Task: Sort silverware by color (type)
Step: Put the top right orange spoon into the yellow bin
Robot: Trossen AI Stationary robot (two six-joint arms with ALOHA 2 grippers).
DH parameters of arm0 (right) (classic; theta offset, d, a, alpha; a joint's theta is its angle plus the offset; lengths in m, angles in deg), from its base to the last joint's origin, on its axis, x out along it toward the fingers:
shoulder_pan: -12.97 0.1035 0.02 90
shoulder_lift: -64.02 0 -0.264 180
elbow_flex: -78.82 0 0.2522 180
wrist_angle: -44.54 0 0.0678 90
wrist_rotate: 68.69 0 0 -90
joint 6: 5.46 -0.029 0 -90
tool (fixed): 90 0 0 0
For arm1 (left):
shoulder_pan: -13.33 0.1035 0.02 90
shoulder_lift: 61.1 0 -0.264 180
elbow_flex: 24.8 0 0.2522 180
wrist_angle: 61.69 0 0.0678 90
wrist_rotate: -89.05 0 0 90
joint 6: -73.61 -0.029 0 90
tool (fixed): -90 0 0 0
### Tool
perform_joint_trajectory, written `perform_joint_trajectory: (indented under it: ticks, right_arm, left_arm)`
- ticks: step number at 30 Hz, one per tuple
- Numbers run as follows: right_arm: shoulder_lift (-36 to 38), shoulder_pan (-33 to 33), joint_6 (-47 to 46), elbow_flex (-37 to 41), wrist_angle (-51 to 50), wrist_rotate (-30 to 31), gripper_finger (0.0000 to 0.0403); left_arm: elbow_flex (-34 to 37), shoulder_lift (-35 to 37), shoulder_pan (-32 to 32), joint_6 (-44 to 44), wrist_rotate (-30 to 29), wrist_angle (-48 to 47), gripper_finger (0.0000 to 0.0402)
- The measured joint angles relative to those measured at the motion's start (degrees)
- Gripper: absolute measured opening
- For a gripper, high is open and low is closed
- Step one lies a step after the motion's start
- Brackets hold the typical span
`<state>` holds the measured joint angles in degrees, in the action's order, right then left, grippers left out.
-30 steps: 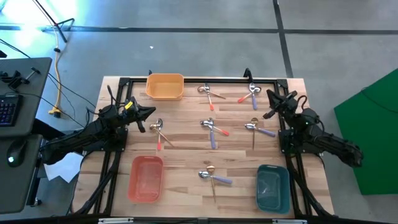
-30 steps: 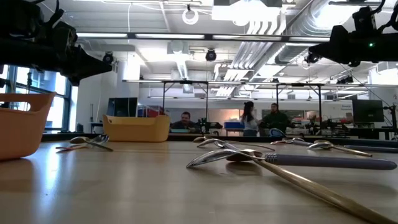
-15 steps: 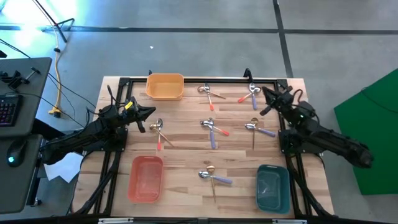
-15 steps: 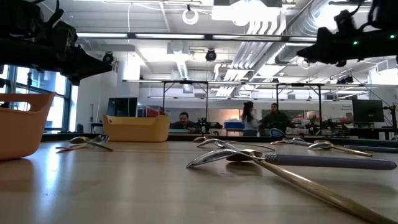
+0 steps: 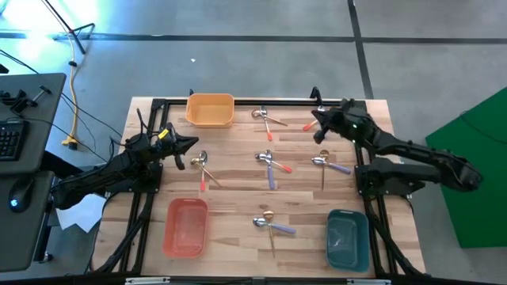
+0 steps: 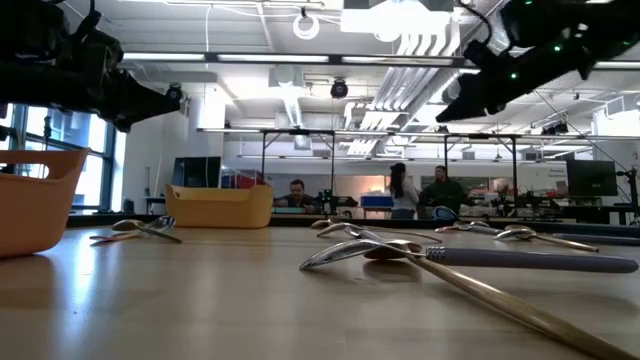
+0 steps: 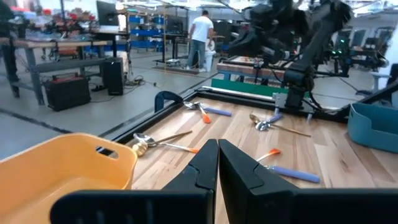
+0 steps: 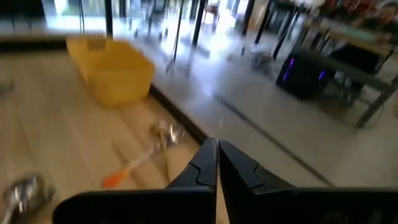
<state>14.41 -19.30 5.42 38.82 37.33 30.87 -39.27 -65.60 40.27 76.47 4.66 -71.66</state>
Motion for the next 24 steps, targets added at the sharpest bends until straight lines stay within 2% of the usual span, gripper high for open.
perform_joint_trajectory:
  ticks: [4,9,19,24]
  right_arm:
    - [-5.78,0.0,1.8,-6.21,-11.7,-1.56,0.0]
    - [-12.59,0.0,4.4,-12.44,-21.37,-2.54,0.0]
    - [-21.63,0.0,10.21,-19.92,-28.24,-2.52,0.0]
    - [-24.39,0.0,11.24,-21.0,-30.35,-2.73,0.0]
  left_arm:
    - [0.0,-0.01,0.02,-1.0,0.46,-0.05,0.0005]
    - [0.0,-0.01,0.01,0.1,1.71,-0.31,0.0005]
    - [0.0,0.01,0.04,-0.6,2.66,3.66,0.0005]
    - [0.0,0.01,0.04,-2.04,2.64,3.96,0.0005]
